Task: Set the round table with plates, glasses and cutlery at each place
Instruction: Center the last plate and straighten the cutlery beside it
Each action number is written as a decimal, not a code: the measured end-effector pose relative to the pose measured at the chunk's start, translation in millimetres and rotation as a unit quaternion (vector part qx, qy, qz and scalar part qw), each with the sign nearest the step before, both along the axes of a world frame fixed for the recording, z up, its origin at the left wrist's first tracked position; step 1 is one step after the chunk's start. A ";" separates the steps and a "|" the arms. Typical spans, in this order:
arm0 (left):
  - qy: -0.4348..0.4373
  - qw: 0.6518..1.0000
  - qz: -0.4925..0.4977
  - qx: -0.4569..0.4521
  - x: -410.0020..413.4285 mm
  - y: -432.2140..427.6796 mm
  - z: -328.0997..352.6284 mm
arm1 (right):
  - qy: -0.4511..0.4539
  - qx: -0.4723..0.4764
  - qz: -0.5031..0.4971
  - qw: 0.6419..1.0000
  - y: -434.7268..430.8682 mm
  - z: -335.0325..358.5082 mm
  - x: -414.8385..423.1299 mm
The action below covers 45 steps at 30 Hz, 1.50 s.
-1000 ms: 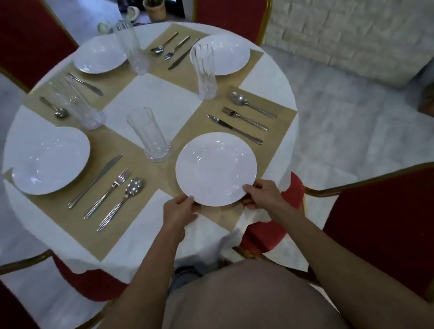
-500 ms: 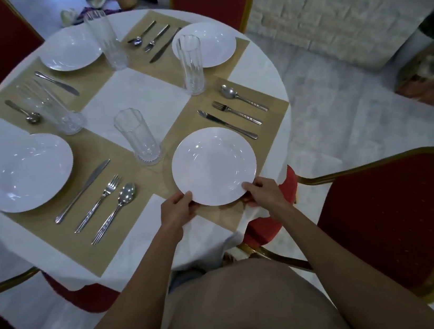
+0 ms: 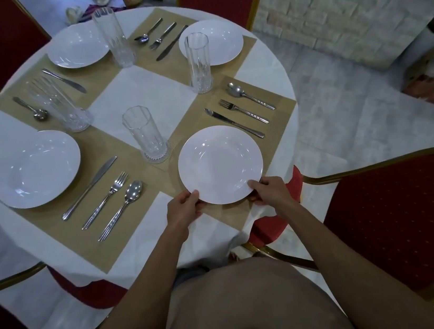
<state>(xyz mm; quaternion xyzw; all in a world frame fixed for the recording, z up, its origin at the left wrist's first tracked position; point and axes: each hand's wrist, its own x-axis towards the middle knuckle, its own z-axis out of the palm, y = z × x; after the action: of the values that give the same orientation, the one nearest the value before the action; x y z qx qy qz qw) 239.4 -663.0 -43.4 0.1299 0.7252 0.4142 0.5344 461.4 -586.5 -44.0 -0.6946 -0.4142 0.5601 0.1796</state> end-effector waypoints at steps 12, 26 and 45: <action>0.240 0.962 -0.130 0.005 -33.1 -23.5 15.4 | -0.250 0.186 0.101 0.945 -3.6 41.8 -17.6; 0.311 0.949 -0.019 -0.042 -133.6 -99.0 28.9 | -0.073 0.198 0.388 0.897 -26.3 41.1 -192.3; 0.399 0.915 -0.056 -0.030 -185.4 -142.8 0.8 | -0.155 0.187 0.364 0.899 -12.9 17.2 -278.0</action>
<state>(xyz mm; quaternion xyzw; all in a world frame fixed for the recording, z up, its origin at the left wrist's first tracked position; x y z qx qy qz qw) 54.1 -805.9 -42.6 0.3090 0.8817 0.2756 0.2264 183.3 -599.4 -26.8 -0.5269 -0.7578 0.3843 0.0230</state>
